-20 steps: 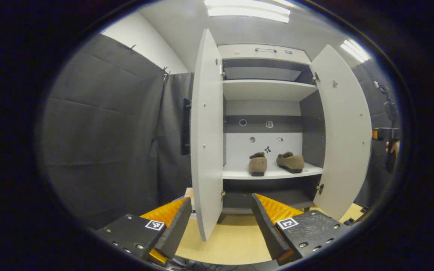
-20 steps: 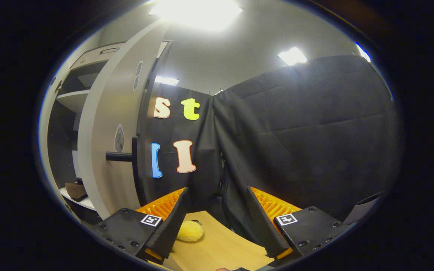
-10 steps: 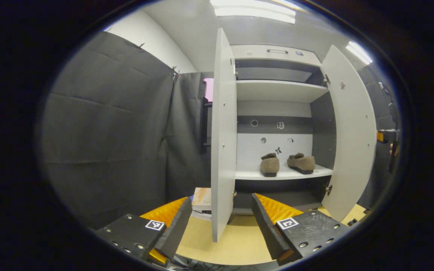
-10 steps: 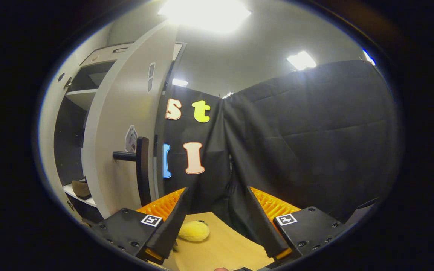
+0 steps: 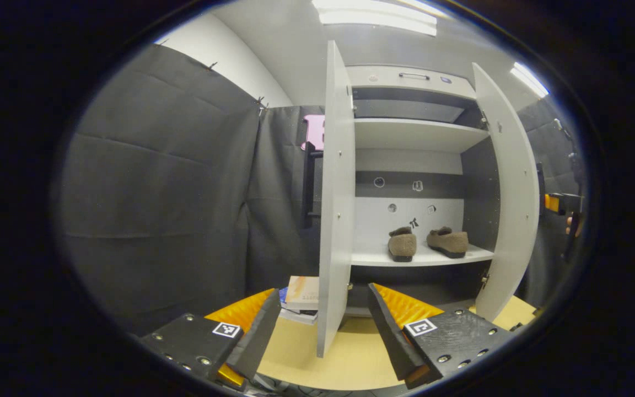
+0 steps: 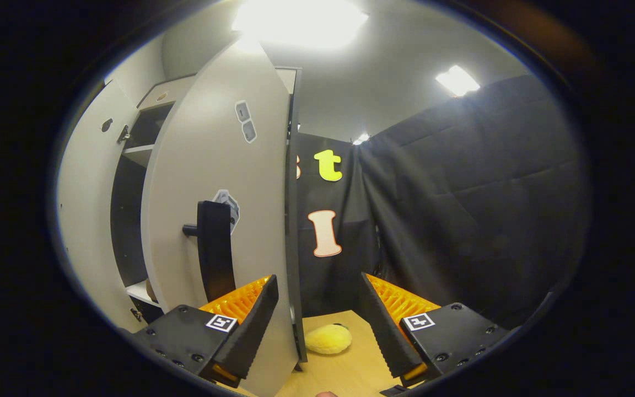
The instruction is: Grab one shoe with the right hand and put it into the shoe cabinet, grab the other shoe with the left hand and put it into the shoe cabinet; then close the right door with the right hand and the left door with the left hand.
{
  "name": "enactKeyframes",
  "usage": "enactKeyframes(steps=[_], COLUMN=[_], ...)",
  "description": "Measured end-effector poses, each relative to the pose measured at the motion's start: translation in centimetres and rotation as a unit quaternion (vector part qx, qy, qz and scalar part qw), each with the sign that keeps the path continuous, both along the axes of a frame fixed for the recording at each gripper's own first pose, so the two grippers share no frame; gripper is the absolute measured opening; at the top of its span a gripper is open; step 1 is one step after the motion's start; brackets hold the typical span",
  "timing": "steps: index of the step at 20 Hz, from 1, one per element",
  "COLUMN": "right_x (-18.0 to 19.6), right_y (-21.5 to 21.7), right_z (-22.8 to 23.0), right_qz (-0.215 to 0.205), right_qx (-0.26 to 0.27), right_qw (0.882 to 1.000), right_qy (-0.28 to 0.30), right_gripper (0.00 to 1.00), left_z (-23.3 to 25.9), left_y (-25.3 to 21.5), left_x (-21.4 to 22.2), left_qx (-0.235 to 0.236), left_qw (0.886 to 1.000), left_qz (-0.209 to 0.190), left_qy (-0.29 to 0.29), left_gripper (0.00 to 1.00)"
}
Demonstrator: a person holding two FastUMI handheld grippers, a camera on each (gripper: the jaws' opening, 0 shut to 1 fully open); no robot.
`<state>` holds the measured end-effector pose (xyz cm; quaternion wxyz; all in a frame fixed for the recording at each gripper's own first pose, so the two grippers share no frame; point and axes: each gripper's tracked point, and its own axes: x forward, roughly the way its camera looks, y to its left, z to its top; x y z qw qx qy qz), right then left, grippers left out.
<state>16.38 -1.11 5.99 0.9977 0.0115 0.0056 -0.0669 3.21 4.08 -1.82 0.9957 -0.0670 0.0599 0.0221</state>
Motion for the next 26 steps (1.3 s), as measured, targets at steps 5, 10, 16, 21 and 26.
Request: enactKeyframes(steps=[5,10,16,21,26], right_x=[0.8,-0.4,-1.8,-2.7,-2.9], right_y=[3.3,4.7,4.2,3.0,2.5], right_z=[-0.1,-0.8,-3.1,-4.3,-5.4], right_qz=[0.045,0.082,0.09,0.083,0.083], right_qx=[-0.008,-0.018,-0.025,-0.025,-0.022], right_qw=[0.999,0.996,0.995,0.996,0.995], right_qy=[0.005,0.001,0.022,0.034,0.044], right_gripper=[0.94,0.93,0.96,0.96,0.96], left_z=[0.5,2.0,5.6,7.8,7.7], left_y=[2.0,5.4,10.0,11.6,11.0], left_x=[0.8,2.1,6.0,10.3,12.9], left_qx=[0.01,0.016,0.022,0.024,0.041], left_qw=[1.0,0.999,0.997,0.995,0.993], left_qz=[0.018,0.045,0.073,0.085,0.095], left_qy=[-0.002,-0.005,-0.032,-0.049,-0.05], left_gripper=[0.99,0.99,0.99,0.99,0.99])
